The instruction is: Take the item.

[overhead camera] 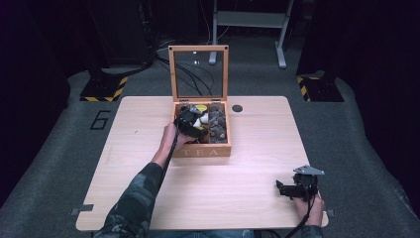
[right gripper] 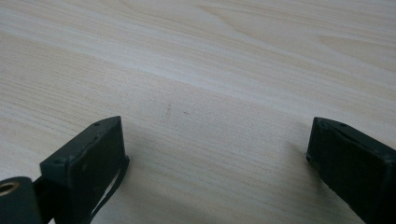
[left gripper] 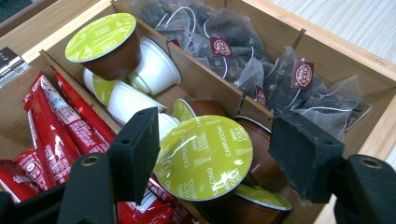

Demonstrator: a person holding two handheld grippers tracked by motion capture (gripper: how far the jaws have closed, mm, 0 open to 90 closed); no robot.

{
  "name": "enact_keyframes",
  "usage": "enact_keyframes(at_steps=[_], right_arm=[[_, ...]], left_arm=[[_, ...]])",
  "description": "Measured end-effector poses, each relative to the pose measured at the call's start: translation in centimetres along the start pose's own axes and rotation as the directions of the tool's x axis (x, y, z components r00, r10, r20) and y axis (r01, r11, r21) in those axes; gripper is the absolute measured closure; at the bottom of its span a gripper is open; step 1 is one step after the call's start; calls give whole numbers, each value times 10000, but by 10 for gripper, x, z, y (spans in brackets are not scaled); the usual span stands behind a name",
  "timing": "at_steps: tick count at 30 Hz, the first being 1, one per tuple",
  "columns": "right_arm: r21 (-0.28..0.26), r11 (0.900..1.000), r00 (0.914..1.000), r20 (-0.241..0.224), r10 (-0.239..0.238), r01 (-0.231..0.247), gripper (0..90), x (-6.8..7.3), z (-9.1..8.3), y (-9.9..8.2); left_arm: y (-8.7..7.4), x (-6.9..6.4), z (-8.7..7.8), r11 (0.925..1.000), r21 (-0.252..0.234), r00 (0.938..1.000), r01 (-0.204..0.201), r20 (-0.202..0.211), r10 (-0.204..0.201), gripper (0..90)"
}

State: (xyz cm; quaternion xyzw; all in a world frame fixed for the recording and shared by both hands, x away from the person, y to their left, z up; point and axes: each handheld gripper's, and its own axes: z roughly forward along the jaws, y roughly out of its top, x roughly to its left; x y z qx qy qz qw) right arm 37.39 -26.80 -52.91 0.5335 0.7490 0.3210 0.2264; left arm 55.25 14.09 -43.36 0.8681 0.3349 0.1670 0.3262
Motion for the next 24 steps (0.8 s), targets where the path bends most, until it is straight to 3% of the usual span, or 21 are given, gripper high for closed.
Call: enact_keyframes(at_steps=[6, 13, 22, 24], right_arm=[[14, 10000, 10000, -19, -54, 54, 39, 0, 0, 0], [16, 10000, 10000, -27, -63, 63, 41, 0, 0, 0], [-19, 10000, 10000, -29, -50, 50, 42, 0, 0, 0], [-18, 10000, 10000, -27, -35, 35, 43, 0, 0, 0]], left_arm=[[1, -3, 4, 9991, 255, 9992, -351, 185, 347, 391], [0, -3, 8, 9972, 484, 9984, -566, 31, 566, 413], [-1, -2, 11, 9968, 657, 9989, -460, -27, 463, 422], [-2, -2, 14, 9944, 926, 9987, -502, 38, 500, 441]])
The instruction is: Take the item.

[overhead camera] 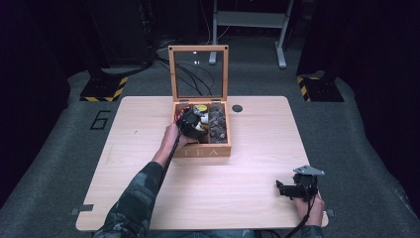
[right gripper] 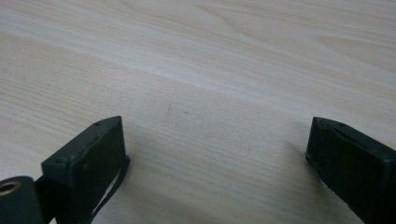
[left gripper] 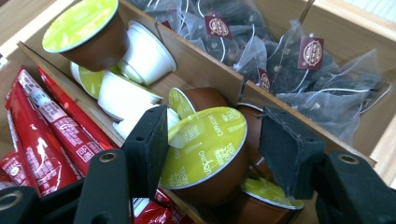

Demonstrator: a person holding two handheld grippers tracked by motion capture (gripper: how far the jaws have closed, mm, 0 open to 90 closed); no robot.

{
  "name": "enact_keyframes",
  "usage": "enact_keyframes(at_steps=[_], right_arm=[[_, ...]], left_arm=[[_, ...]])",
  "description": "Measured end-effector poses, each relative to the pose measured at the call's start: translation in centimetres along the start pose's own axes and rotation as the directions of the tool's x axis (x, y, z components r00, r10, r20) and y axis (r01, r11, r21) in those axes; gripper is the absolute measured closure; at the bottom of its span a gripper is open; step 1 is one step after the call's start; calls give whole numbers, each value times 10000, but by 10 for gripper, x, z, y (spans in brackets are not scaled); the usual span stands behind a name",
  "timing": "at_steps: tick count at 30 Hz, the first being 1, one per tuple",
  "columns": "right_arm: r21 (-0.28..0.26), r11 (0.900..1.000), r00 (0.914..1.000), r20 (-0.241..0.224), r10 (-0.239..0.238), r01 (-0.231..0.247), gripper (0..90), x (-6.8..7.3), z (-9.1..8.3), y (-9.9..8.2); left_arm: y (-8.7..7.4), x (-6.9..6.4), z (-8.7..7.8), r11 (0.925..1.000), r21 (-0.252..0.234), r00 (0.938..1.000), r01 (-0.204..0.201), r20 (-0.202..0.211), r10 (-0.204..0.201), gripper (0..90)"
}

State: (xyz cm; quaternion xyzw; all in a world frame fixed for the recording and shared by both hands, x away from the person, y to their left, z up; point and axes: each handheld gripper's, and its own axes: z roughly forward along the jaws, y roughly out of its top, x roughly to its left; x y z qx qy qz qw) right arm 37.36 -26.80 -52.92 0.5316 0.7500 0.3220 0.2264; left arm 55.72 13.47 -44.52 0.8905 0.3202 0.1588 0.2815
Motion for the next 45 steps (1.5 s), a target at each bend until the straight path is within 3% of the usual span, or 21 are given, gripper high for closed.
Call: enact_keyframes(at_steps=[17, 29, 45], right_arm=[[-51, 10000, 10000, 14, -8, 8, 51, -1, 0, 0], [-21, 10000, 10000, 0, -79, 79, 55, -1, -1, 0], [-22, 10000, 10000, -7, -82, 82, 55, -1, 0, 0]], left_arm=[[-2, -4, -1, 9997, -136, 9997, -191, -176, 189, 485], [-3, -2, -8, 9986, -511, 9999, 99, 37, -97, 512], [0, -4, -24, 9960, -890, 9999, -93, -78, 86, 532]])
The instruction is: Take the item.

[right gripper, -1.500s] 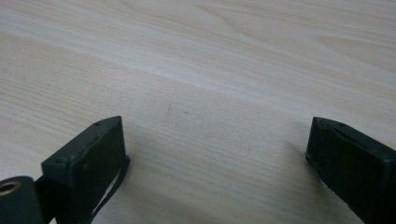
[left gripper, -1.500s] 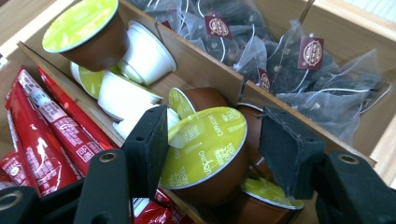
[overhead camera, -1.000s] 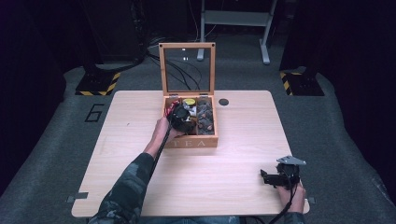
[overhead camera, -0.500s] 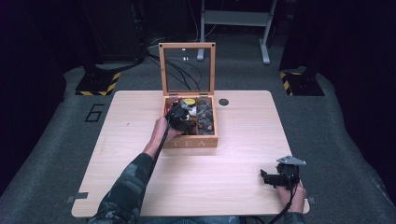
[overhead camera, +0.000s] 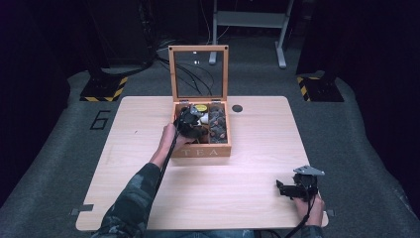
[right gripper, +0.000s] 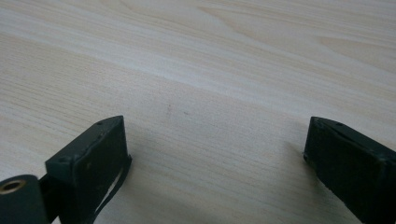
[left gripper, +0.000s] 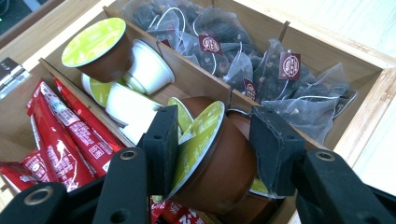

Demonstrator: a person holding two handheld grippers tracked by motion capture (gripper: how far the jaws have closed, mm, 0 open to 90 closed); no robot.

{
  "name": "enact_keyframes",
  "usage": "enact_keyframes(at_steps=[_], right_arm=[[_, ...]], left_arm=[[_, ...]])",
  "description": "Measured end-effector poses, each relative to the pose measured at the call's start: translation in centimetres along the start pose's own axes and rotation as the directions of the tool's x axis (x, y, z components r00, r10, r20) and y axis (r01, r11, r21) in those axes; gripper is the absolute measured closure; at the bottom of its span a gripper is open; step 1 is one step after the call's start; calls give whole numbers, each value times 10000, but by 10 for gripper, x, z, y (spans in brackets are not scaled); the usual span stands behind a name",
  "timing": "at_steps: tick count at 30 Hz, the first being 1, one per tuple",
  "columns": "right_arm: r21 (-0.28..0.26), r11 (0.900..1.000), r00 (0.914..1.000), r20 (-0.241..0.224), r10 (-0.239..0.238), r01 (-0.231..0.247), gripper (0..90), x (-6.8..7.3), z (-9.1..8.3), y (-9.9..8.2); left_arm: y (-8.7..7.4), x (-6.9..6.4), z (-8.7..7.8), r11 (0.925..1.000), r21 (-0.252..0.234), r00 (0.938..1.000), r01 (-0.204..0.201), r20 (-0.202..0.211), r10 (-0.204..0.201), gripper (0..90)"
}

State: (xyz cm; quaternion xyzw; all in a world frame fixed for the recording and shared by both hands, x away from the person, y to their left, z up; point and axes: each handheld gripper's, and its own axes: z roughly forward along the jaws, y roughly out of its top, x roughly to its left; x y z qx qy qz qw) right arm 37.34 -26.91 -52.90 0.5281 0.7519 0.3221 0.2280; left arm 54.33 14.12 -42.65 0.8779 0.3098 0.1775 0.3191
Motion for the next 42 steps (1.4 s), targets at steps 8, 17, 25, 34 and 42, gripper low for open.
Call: enact_keyframes(at_steps=[8, 17, 25, 34, 42], right_arm=[[1, 10000, 10000, -3, 6, -6, 55, 0, 0, 0], [-4, 10000, 10000, -1, 8, -8, 55, 0, 0, 0], [-13, 10000, 10000, -4, 9, -9, 55, 0, 0, 0], [-2, 10000, 10000, 1, 9, -9, 55, 0, 0, 0], [-2, 10000, 10000, 8, 16, -16, 55, 0, 0, 0]], left_arm=[[5, -2, -8, 9996, -247, 9999, -96, -31, 95, 540], [5, -1, -13, 9992, -388, 10000, -34, -16, 34, 546], [6, 0, -23, 9979, -651, 10000, -16, -67, 12, 549], [6, -2, -34, 9961, -881, 10000, -64, -75, 58, 552], [6, -1, -45, 9940, -1094, 10000, -56, -15, 55, 554]])
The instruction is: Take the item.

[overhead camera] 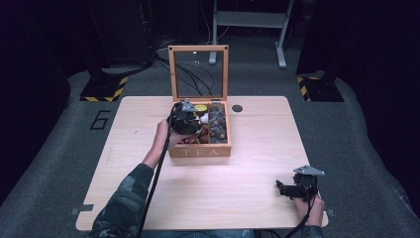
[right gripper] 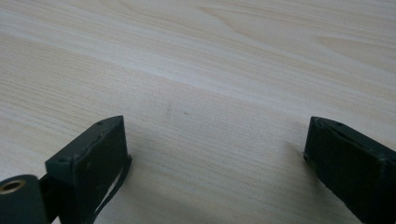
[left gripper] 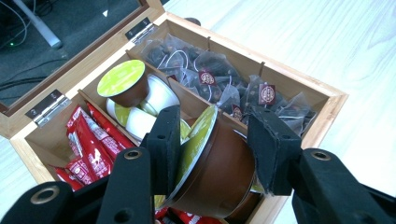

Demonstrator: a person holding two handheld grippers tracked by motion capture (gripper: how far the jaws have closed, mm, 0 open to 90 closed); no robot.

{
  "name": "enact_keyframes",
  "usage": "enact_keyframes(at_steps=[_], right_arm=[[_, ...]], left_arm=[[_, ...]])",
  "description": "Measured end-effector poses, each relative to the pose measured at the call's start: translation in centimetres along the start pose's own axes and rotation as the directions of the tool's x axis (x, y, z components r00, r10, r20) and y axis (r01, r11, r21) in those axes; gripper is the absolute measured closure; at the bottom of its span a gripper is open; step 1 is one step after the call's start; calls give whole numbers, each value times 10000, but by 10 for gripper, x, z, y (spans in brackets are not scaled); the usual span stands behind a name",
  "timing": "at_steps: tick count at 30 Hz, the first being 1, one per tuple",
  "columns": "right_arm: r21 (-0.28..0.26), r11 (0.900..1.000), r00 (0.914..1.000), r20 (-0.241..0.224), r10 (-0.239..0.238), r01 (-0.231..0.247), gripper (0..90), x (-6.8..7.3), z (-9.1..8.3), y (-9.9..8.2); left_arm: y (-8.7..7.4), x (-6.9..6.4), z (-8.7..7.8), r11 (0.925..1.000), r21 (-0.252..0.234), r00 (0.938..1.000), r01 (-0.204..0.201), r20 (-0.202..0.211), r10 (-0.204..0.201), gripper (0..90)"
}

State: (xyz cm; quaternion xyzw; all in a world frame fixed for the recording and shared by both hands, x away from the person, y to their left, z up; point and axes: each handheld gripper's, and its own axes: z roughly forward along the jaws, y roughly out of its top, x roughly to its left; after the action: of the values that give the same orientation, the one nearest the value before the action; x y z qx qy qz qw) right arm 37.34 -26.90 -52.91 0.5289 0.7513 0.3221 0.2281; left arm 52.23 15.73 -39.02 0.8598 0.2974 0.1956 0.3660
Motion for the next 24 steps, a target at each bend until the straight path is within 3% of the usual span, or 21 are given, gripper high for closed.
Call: enact_keyframes(at_steps=[24], right_arm=[[-49, 10000, 10000, 40, 84, -84, 55, 0, 0, 0]], left_arm=[[-12, 3, -43, 9986, -529, 9998, 52, -177, -61, 558]])
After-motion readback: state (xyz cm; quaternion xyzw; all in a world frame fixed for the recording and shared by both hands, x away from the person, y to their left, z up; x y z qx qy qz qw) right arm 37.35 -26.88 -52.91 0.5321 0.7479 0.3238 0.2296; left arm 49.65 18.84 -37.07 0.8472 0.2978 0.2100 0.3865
